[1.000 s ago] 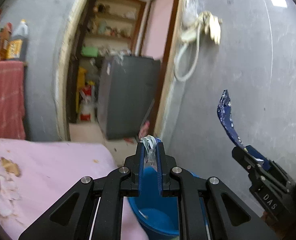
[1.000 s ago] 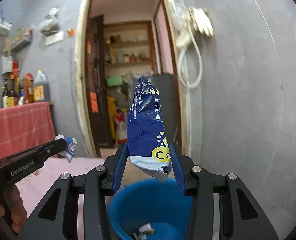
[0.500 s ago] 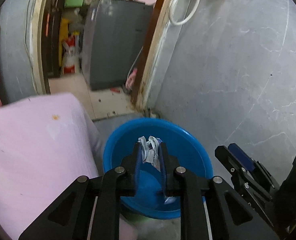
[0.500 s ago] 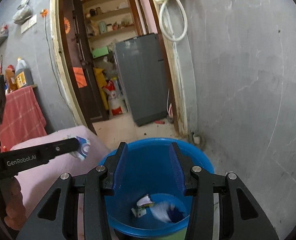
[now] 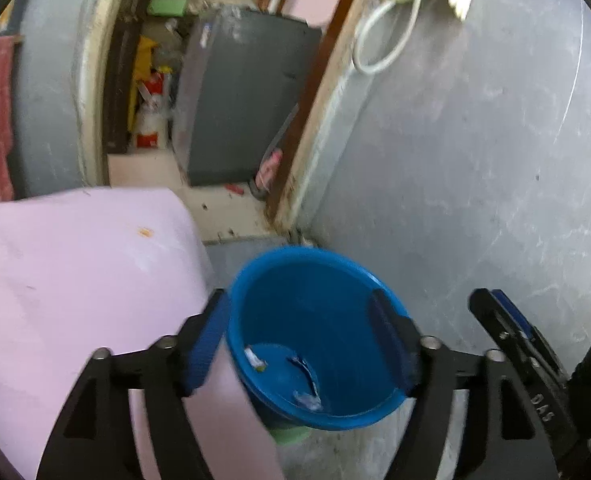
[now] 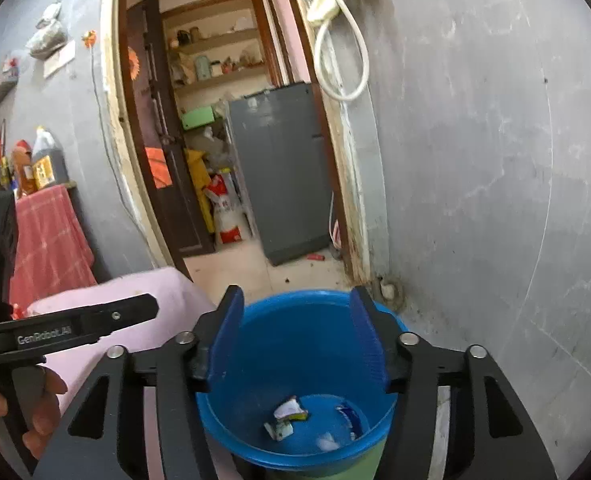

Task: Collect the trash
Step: 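Move both tools back from the bucket toward the remaining pile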

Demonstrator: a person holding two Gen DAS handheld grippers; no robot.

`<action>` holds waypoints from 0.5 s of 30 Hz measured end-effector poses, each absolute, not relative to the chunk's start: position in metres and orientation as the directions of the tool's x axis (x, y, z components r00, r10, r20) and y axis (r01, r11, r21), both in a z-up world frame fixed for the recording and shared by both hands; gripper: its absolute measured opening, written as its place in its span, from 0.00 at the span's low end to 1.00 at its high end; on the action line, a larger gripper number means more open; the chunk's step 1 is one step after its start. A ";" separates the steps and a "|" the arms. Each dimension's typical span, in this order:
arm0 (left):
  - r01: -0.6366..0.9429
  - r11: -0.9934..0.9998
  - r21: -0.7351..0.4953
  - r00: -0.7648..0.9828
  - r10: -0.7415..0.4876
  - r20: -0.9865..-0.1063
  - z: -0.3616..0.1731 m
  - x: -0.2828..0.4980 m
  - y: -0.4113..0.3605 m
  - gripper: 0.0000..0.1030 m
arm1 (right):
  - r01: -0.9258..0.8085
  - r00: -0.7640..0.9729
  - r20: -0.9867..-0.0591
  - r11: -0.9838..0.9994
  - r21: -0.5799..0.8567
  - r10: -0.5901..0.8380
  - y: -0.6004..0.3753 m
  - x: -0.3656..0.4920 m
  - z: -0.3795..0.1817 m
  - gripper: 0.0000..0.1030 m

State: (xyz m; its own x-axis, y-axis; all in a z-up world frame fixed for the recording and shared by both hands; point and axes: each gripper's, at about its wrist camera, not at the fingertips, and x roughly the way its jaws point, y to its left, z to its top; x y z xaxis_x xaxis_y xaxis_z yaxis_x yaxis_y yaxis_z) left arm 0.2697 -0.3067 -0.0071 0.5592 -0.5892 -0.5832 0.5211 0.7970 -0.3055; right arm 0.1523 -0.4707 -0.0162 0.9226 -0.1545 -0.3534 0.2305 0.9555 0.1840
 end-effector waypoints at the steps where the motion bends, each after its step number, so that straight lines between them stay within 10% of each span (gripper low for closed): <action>1: 0.512 0.805 -0.300 0.586 -0.583 -0.563 -0.001 0.266 -0.300 0.84 | 0.225 0.929 -0.338 0.957 0.185 -0.153 -0.468 0.150 -0.011 0.70; 9: 0.434 0.871 -0.233 0.794 -0.491 -0.358 0.049 0.226 -0.230 0.98 | 0.131 0.976 -0.197 0.975 0.178 -0.095 -0.434 0.128 0.037 1.00; 15: 0.413 0.886 -0.209 0.845 -0.459 -0.274 0.072 0.196 -0.185 0.99 | 0.061 0.990 -0.133 0.987 0.151 -0.041 -0.399 0.121 0.061 1.00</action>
State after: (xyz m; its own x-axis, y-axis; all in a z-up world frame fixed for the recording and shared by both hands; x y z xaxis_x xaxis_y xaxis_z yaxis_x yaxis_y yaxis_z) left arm 0.1961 -0.1849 0.0723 0.8455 -0.4586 -0.2736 0.4131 0.8864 -0.2089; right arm 0.1207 -0.3995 0.0615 0.9902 -0.0410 -0.1331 0.0611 0.9867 0.1505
